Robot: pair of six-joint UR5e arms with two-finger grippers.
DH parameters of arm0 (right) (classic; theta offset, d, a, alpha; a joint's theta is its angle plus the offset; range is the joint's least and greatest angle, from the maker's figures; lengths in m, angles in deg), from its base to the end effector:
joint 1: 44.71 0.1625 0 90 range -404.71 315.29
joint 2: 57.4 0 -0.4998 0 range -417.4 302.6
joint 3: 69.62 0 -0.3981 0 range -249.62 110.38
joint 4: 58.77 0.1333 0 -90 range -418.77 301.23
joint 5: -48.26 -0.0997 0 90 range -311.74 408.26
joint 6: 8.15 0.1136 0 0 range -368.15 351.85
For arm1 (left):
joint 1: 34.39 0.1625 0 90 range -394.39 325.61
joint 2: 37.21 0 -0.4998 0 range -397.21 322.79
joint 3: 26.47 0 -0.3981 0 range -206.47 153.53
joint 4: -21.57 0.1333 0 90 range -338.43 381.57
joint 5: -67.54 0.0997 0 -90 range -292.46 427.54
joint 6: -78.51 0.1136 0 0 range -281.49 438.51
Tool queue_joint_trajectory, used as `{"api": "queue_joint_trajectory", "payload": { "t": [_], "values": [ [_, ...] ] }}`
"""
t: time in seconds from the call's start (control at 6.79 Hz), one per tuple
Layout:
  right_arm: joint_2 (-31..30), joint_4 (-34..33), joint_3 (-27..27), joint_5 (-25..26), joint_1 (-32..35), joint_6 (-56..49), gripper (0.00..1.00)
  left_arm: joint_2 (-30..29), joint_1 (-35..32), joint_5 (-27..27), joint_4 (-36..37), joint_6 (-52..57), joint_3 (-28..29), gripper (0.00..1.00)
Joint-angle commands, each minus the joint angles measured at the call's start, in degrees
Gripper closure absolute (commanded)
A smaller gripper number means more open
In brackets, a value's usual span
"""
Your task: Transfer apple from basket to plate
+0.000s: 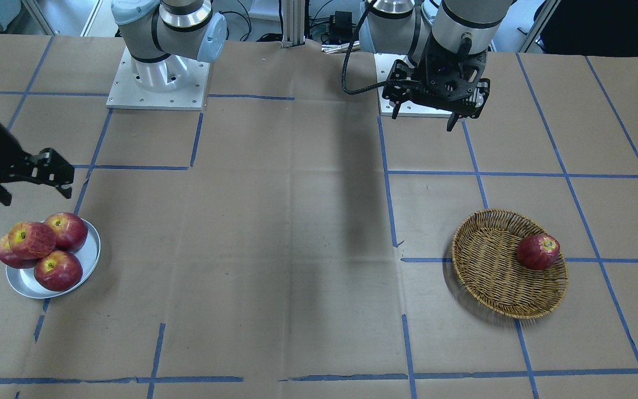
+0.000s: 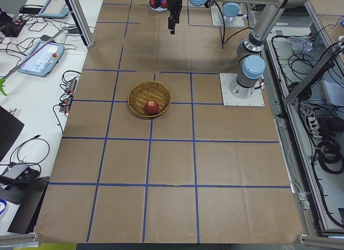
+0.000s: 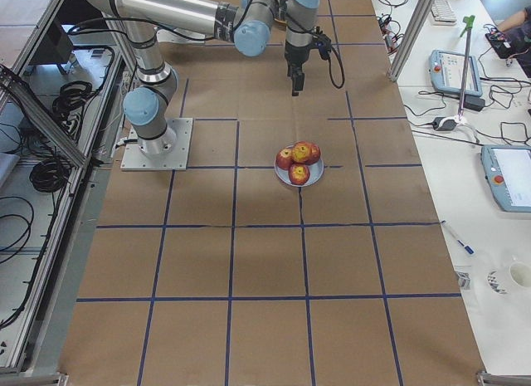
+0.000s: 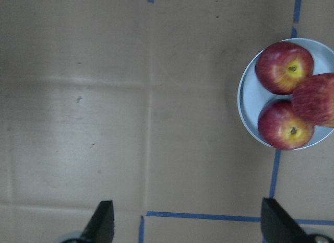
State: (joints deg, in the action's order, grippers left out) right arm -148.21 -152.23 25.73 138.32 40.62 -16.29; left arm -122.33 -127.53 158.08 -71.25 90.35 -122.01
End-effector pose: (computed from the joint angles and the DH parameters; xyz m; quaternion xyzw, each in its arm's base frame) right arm 0.0931 -0.4966 0.5153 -0.0303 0.9995 0.0094 0.0005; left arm -0.1566 -0.4403 0.5365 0.1304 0.9910 0.0306 0.0024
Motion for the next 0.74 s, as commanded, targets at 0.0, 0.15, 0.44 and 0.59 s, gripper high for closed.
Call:
{"api": "queue_joint_trajectory", "payload": {
  "t": [0.0, 0.15, 0.44, 0.59],
  "values": [
    [-4.00, 1.96, 0.37, -0.05, 8.34, 9.43, 0.00, -0.04, -0.02, -0.10, 0.00, -0.06, 0.00, 0.01],
    [-3.77, 1.10, 1.15, 0.38, 7.92, 8.75, 0.00, -0.13, -0.02, -0.19, 0.00, 0.02, 0.00, 0.01],
    [-3.59, 1.36, 0.90, 0.21, 6.87, 8.66, 0.00, -0.30, -0.02, -0.27, 0.00, -0.06, 0.00, 0.01],
    [-3.67, 1.27, 0.81, -0.14, 6.08, 8.66, 0.00, -0.30, -0.02, -0.27, 0.00, -0.06, 0.00, 0.01]
  ]
}}
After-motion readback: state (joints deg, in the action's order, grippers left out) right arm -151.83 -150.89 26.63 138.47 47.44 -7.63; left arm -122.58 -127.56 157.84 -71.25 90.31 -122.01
